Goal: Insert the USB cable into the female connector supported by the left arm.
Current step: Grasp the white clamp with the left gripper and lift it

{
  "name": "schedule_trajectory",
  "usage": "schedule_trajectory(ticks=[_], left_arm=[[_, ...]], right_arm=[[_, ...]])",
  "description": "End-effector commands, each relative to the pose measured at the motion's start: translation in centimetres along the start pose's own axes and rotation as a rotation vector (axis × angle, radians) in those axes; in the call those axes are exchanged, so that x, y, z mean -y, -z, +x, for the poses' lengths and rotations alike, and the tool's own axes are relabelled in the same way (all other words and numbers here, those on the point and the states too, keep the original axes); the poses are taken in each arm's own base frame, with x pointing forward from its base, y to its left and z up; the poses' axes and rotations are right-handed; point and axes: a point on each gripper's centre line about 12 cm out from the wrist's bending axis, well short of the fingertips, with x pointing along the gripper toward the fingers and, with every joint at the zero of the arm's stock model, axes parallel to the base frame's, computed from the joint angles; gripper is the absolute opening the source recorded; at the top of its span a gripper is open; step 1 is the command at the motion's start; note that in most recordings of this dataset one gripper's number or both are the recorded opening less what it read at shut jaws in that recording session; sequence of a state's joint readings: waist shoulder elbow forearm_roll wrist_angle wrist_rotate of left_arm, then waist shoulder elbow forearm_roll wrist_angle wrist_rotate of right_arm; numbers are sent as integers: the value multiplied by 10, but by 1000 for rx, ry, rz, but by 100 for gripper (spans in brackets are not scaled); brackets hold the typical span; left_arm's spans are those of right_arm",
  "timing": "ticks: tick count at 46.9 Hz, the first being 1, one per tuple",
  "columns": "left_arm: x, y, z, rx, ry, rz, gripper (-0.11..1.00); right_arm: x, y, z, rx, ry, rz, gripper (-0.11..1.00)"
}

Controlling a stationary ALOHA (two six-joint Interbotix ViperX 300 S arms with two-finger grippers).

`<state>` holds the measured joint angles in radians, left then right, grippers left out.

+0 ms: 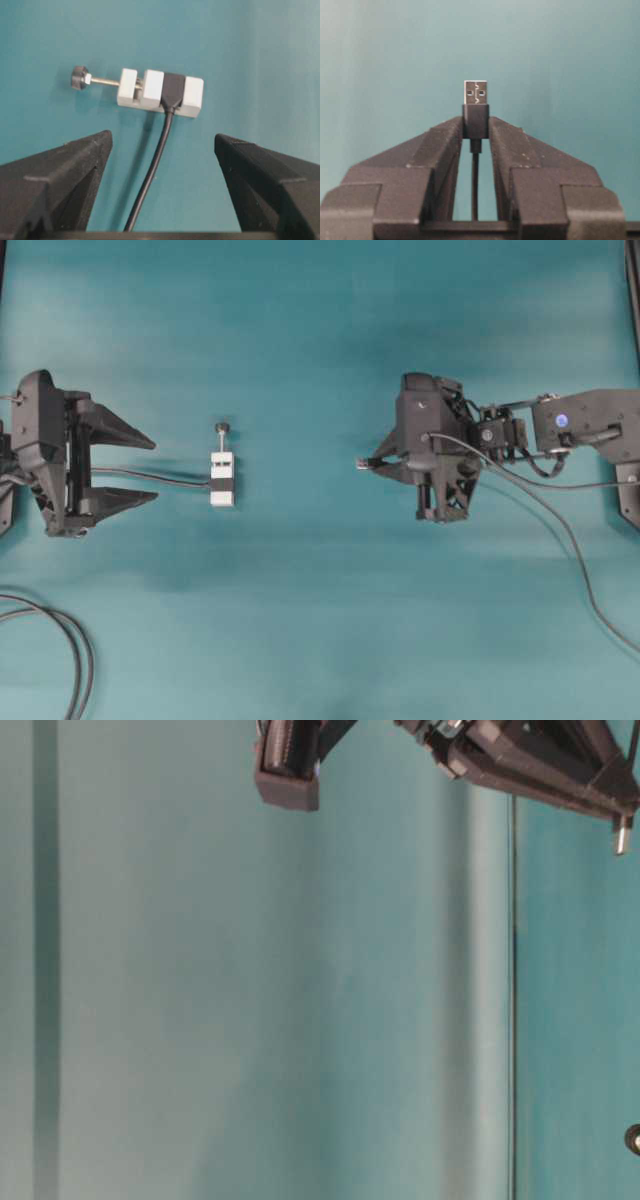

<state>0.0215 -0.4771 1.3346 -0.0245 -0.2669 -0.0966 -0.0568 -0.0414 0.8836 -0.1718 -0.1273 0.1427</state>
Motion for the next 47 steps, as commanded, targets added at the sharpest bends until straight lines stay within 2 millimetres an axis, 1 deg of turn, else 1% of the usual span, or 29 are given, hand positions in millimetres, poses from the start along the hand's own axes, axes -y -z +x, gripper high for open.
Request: schedule_trajectory(ticks=[1,8,17,30,37,47], left_arm=[[1,-2,3,24,8,14,93],[2,5,13,28,14,23,93],[2,15,25,6,12,28,93],[4,23,41,-49,18,78,93],[4,20,47,-52,18,139,93],[4,20,51,-31,18,206,93]], right_arm=[[1,-20,1,49,2,1,19],[2,-32,8,42,9,6,19],[1,-43,19,-29,19,0,19],[-10,-55,39,-56,2,-13,19],[-12,-63,49,-76,5,-1,19],[-12,-71,58,-90,10,-1,19]])
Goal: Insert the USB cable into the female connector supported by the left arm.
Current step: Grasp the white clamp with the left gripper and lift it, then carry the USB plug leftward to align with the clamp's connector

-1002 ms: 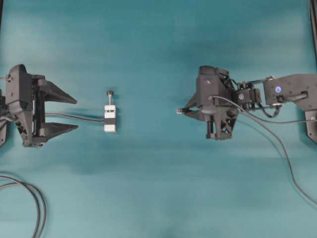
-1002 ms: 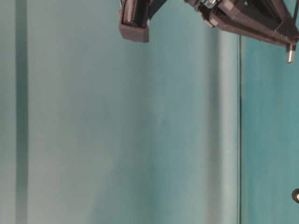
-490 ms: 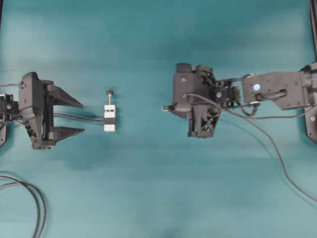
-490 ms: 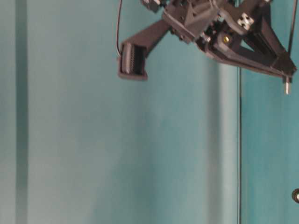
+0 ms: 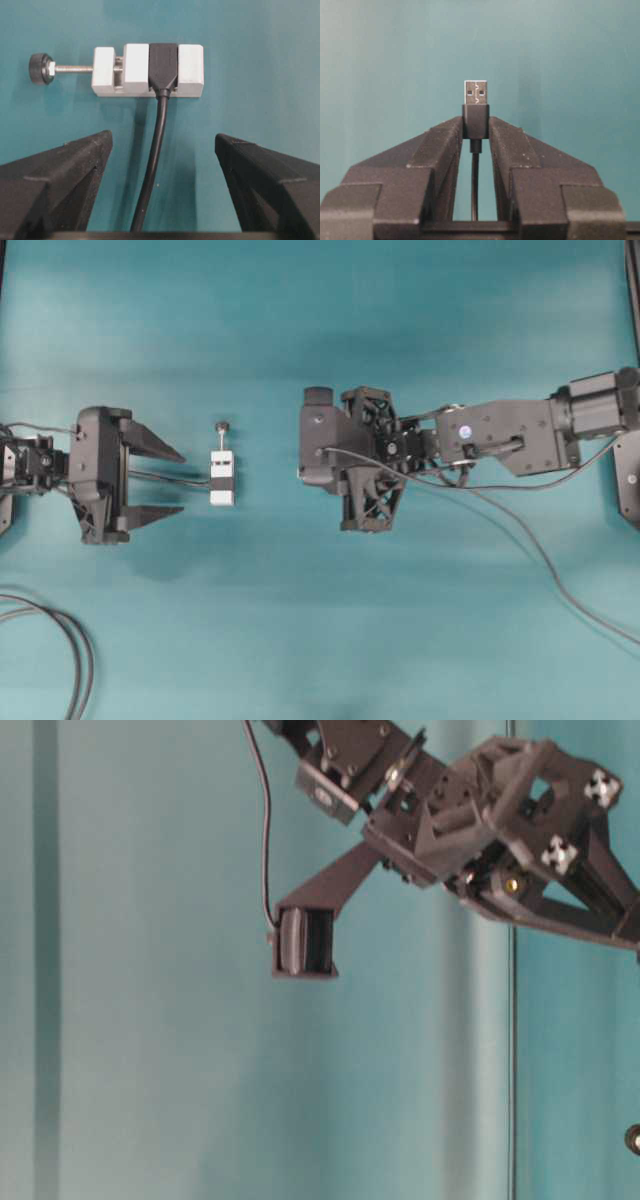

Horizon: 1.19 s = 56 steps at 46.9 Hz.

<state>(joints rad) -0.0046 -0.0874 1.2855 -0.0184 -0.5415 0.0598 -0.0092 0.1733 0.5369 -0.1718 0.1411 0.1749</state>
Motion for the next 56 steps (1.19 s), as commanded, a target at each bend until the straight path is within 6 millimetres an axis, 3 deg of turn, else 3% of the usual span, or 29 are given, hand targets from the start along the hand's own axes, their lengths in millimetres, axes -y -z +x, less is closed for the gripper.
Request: schedule_trajectory(ticks=[1,8,19,56], left_arm=[[0,-7,2,40,-1,30,93],[-1,-6,6,61,-8,38,90],[-2,-3,9,62,-11,38,74],[-9,-2,19,51,-34,64,59]], right_arm=[[0,-18,-4,39,0,0,19],[0,-20,2,23,4,0,19],[-1,-28,9,25,5,-1,19],[-1,-52,43,8,15,1,19]])
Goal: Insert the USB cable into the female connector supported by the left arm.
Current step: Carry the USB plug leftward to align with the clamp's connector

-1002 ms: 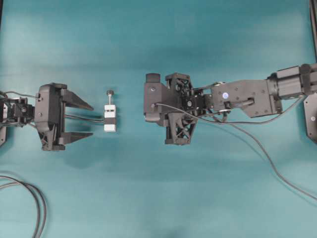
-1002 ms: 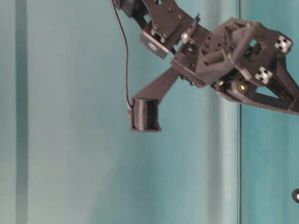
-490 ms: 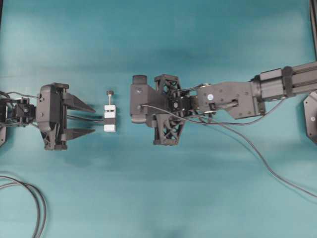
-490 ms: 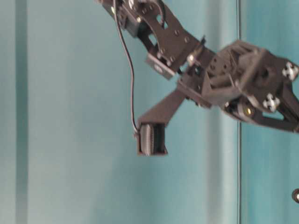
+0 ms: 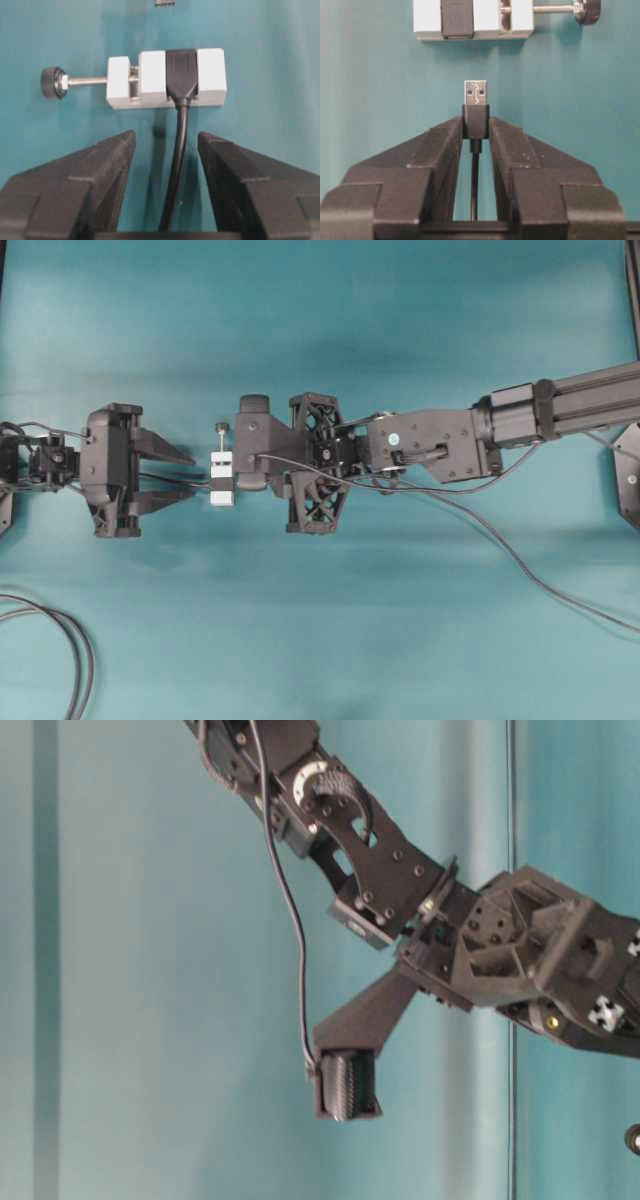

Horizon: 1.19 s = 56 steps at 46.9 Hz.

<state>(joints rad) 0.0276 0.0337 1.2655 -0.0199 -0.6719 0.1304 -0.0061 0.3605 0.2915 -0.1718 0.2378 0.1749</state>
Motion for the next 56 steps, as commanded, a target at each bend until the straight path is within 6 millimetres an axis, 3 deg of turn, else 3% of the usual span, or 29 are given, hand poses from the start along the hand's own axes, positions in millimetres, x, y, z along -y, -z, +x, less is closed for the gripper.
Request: schedule_trajectory(ticks=[1,56], left_arm=[[-1,-7,4,24,-2,14,59],[-2,-7,11,35,-8,8,60]], right_arm=[[0,-17,-7,41,1,2,19],[-4,-28,11,63,-6,-2,19]])
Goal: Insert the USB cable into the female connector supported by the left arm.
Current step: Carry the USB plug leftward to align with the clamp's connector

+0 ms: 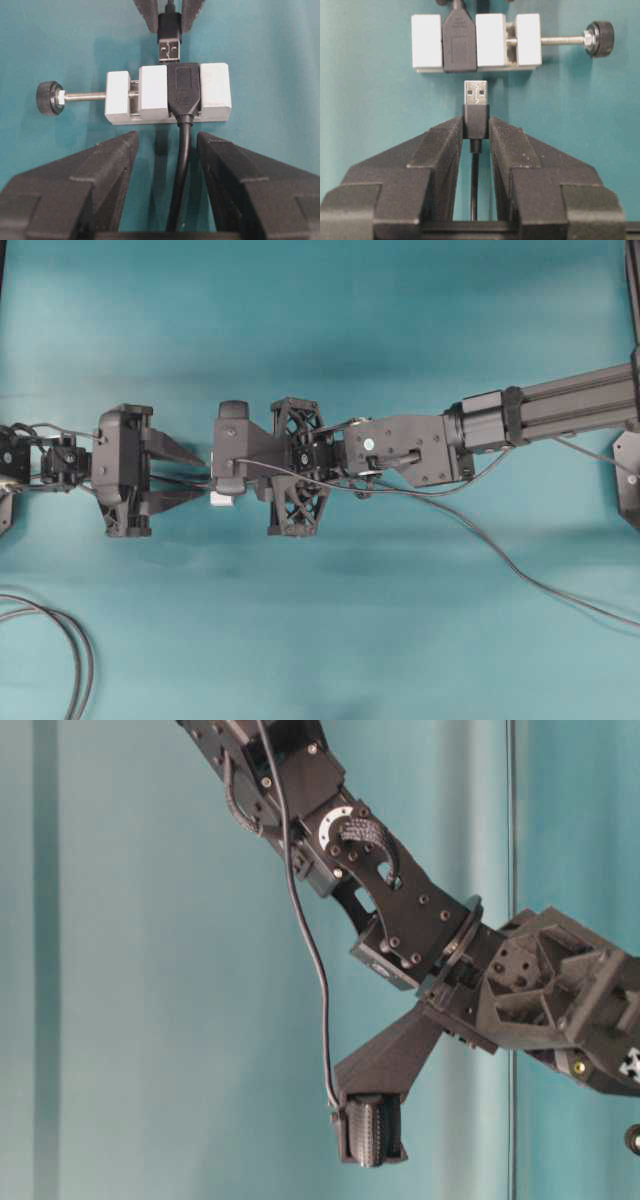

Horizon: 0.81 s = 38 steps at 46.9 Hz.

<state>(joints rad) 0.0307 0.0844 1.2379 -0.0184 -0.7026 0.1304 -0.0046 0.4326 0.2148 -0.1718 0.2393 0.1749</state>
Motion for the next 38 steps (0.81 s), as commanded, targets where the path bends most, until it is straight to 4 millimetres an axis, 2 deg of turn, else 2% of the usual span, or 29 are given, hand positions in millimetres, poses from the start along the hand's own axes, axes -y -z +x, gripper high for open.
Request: schedule_trajectory(ticks=[1,17,38], left_arm=[[-1,-6,1,27,-5,8,60],[-2,-6,1,27,-8,6,60],[-2,-7,2,28,-9,2,59]], right_arm=[[-2,-19,-10,58,-5,-2,19],[-10,-20,-10,60,-15,-13,19],[-10,-19,-8,56,-15,-15,19]])
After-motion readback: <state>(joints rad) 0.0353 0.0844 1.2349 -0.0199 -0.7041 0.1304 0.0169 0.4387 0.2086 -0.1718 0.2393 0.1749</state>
